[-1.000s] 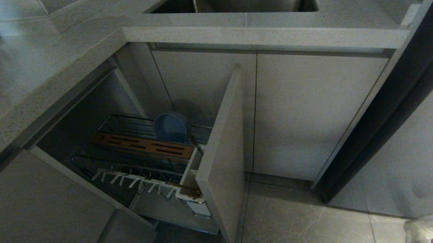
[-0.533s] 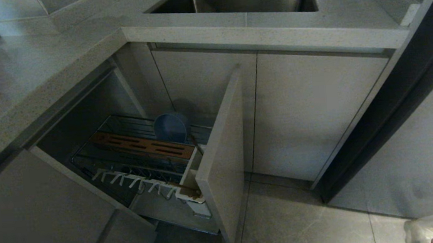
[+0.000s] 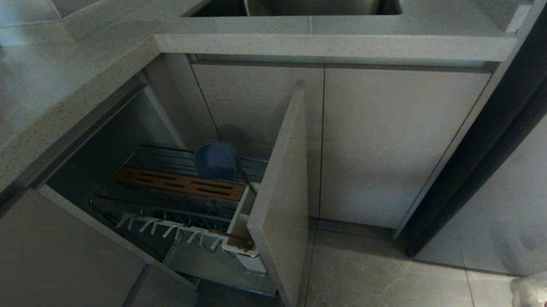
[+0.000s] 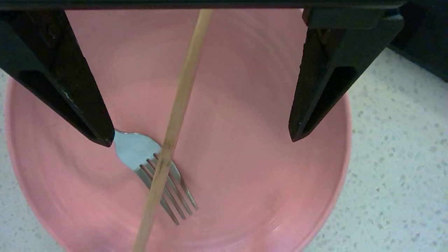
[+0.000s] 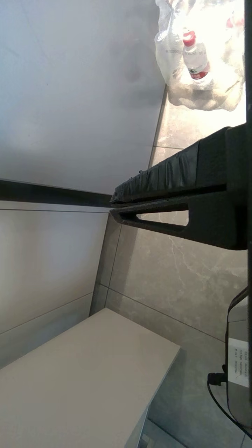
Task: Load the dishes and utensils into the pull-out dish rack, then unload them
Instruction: Pick up the chopsticks and place it in the cupboard
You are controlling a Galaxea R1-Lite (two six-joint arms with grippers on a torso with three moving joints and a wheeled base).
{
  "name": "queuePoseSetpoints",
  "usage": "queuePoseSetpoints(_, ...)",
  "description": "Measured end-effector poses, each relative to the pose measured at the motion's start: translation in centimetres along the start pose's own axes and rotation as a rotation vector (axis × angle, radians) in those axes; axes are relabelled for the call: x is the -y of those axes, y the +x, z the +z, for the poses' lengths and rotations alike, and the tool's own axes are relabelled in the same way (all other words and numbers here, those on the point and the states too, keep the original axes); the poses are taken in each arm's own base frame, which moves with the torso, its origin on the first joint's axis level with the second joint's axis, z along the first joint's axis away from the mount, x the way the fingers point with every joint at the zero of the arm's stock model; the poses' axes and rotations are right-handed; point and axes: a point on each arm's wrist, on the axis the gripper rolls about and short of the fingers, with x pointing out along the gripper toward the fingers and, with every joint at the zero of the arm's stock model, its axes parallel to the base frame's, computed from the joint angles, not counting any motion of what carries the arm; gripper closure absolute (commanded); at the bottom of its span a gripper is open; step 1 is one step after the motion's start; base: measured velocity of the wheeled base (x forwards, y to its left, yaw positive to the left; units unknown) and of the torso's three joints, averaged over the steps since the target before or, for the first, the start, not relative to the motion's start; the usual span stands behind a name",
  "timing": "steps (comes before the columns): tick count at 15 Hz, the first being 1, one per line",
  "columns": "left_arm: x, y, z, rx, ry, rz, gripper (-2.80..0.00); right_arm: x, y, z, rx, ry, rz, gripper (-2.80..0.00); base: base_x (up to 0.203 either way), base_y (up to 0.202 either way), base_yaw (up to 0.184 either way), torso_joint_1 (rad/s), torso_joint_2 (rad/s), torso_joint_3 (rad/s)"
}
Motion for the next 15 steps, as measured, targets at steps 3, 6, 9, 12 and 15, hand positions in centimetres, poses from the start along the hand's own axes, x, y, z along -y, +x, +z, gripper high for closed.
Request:
queuePoseSetpoints(3,0.05,0.30,-0.03,-0.005,0.000,-0.010,-2.80,0.00,0.00,0.00,0.000,0.000,0.000,0.00,0.000,0.000,0.000,0.000,0.00,0.000)
queuePoseSetpoints(6,-0.05,0.66,-0.07,-0.011,0.000,-0.015,-2.80,0.00,0.00,0.00,0.000,0.000,0.000,0.00,0.000,0.000,0.000,0.000,0.00,0.000)
queuePoseSetpoints(9,-0.21,0.88,-0.11,-0.015,-0.002,-0.015,-2.80,0.00,0.00,0.00,0.000,0.000,0.000,0.00,0.000,0.000,0.000,0.000,0.00,0.000)
queuePoseSetpoints(12,-0.32,1.01,-0.10,-0.014,-0.002,-0.014,-2.80,0.00,0.00,0.00,0.000,0.000,0.000,0.00,0.000,0.000,0.000,0.000,0.00,0.000)
queuePoseSetpoints(15,-0.35,1.03,-0.11,-0.014,-0.002,-0.014,0.00,0.00,0.00,0.00,0.000,0.000,0.000,0.00,0.000,0.000,0.000,0.000,0.00,0.000)
